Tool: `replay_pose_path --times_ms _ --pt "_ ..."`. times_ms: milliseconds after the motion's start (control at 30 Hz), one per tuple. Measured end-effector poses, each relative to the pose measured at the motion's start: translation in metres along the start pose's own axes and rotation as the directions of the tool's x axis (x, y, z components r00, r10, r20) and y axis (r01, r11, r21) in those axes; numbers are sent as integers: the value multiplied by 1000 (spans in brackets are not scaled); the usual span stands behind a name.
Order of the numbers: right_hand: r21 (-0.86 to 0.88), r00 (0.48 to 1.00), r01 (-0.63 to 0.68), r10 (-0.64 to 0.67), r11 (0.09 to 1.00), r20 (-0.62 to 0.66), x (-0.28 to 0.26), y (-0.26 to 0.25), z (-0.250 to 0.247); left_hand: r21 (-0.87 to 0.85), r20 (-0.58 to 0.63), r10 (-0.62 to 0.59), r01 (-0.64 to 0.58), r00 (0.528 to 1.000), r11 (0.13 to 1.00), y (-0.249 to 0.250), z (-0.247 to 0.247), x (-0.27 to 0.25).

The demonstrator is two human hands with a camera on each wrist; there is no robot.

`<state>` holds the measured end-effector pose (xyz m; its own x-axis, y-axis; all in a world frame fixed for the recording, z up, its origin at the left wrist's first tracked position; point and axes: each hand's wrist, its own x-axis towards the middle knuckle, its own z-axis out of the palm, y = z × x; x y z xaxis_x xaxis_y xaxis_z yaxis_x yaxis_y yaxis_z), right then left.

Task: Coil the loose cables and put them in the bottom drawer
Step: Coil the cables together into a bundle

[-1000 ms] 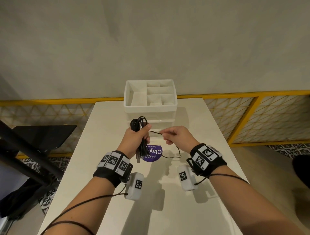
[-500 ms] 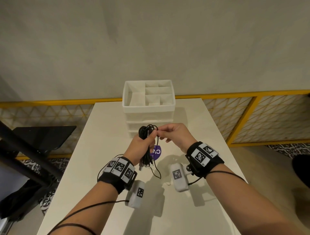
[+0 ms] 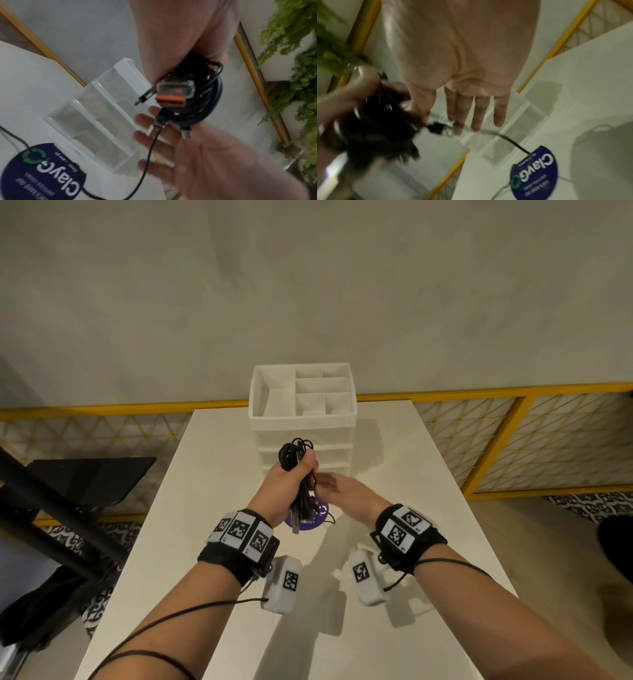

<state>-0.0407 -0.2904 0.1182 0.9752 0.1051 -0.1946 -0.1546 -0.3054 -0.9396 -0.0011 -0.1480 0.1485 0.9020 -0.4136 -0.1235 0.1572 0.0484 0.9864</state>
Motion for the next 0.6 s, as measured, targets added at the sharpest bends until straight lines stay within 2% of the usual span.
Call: replay_pose_path --times_ms 67,133,200,267,367,433,500,567,600 --pt "-32 1000 -24 24 999 3 -3 7 7 -75 -13 26 -26 1000 997 7 2 2" --pt "71 999 -28 31 997 -32 -4 15 10 -124 -6 64 -64 998 990 14 2 2" --pt "182 998 -27 37 983 -56 -6 24 9 -255 -42 93 -101 995 962 23 0 3" --pt "281 995 -27 53 959 -85 -10 30 6 -393 -162 70 -129 984 910 32 -3 4" --pt "349 989 -31 79 937 -126 -13 36 0 -435 -374 52 -225 926 872 38 -13 7" --pt "379 988 -39 94 925 -126 -15 35 -3 -325 -500 74 -266 863 908 39 -19 9" --pt "349 992 -41 81 936 -101 -17 30 -5 -112 -567 152 -258 810 960 36 -20 7" --pt "273 996 -31 52 961 -70 -18 18 -3 129 -533 282 -253 798 959 27 -19 6" --pt "231 998 -18 32 973 -60 -18 11 -1 234 -464 343 -261 817 937 20 -17 5"
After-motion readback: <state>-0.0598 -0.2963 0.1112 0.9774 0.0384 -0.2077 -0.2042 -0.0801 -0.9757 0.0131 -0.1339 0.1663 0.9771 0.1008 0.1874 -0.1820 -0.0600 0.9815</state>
